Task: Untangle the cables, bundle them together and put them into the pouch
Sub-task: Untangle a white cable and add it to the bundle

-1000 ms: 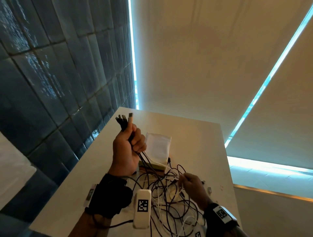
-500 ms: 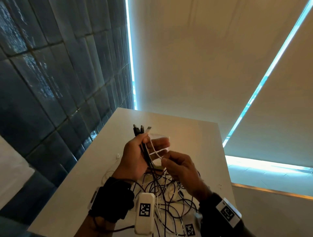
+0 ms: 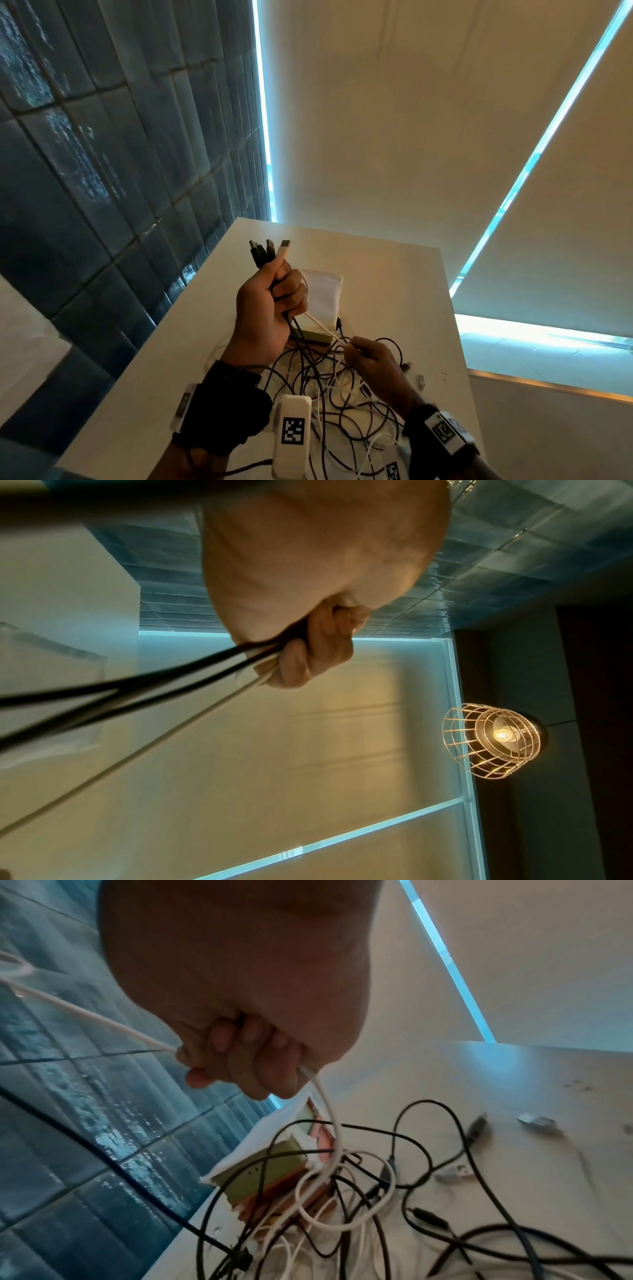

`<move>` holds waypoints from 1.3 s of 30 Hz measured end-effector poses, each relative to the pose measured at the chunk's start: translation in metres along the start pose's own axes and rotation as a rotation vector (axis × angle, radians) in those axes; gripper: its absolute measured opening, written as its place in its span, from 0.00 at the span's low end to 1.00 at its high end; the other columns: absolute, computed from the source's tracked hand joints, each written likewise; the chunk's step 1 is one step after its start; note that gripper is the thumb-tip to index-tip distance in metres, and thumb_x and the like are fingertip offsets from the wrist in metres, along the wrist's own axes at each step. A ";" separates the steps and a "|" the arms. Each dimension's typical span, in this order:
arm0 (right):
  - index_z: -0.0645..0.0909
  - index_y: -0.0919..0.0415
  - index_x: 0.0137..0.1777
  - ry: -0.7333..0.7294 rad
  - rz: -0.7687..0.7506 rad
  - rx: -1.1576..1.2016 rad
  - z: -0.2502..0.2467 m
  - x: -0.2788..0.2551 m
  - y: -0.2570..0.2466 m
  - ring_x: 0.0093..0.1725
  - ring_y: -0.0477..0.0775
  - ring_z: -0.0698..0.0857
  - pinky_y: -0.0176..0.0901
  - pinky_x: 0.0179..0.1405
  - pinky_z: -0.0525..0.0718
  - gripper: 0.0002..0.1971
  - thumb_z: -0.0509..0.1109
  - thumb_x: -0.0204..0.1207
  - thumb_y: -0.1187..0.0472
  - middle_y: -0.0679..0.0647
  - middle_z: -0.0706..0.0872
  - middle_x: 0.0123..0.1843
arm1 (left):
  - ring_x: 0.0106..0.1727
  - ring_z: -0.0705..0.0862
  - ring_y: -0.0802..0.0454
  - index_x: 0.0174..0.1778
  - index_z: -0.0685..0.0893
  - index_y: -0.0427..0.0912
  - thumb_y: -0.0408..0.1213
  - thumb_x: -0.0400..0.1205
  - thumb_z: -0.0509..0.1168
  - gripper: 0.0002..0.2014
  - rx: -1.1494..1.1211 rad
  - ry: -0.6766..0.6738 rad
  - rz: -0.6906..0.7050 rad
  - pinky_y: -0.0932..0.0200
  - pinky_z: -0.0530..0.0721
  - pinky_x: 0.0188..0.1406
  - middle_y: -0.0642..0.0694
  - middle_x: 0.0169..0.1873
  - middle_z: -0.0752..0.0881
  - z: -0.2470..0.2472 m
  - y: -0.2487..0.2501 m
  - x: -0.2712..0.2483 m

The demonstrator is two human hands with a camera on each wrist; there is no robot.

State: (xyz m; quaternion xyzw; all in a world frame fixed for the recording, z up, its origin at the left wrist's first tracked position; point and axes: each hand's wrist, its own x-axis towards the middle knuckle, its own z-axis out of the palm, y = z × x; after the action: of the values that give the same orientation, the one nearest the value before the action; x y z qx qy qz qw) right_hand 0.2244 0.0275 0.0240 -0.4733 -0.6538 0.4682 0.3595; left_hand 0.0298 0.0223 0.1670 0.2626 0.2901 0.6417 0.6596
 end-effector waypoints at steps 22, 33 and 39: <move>0.82 0.66 0.41 0.288 0.097 0.301 -0.015 0.016 -0.055 0.24 0.45 0.67 0.37 0.20 0.65 0.10 0.66 0.81 0.61 0.49 0.73 0.26 | 0.18 0.68 0.53 0.31 0.68 0.44 0.40 0.87 0.54 0.16 0.330 0.166 -0.040 0.62 0.62 0.20 0.43 0.21 0.79 0.002 -0.011 0.001; 0.82 0.63 0.39 -0.133 -0.186 0.401 0.002 -0.006 -0.108 0.25 0.37 0.73 0.26 0.25 0.69 0.08 0.67 0.79 0.67 0.43 0.80 0.27 | 0.23 0.80 0.50 0.31 0.70 0.45 0.44 0.86 0.54 0.17 -0.018 0.067 -0.095 0.55 0.83 0.31 0.40 0.31 0.87 0.011 0.003 0.001; 0.88 0.65 0.42 -0.095 0.040 0.409 0.010 0.004 -0.042 0.30 0.50 0.72 0.32 0.30 0.69 0.08 0.70 0.76 0.61 0.54 0.81 0.33 | 0.20 0.55 0.55 0.29 0.69 0.45 0.44 0.81 0.58 0.15 0.072 -0.007 -0.052 0.56 0.55 0.25 0.48 0.22 0.66 0.013 0.001 -0.004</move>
State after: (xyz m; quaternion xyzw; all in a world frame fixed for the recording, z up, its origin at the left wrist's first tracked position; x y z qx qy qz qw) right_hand 0.2025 0.0234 0.0610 -0.3807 -0.5517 0.6203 0.4073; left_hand 0.0386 0.0185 0.1766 0.2807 0.3174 0.6125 0.6673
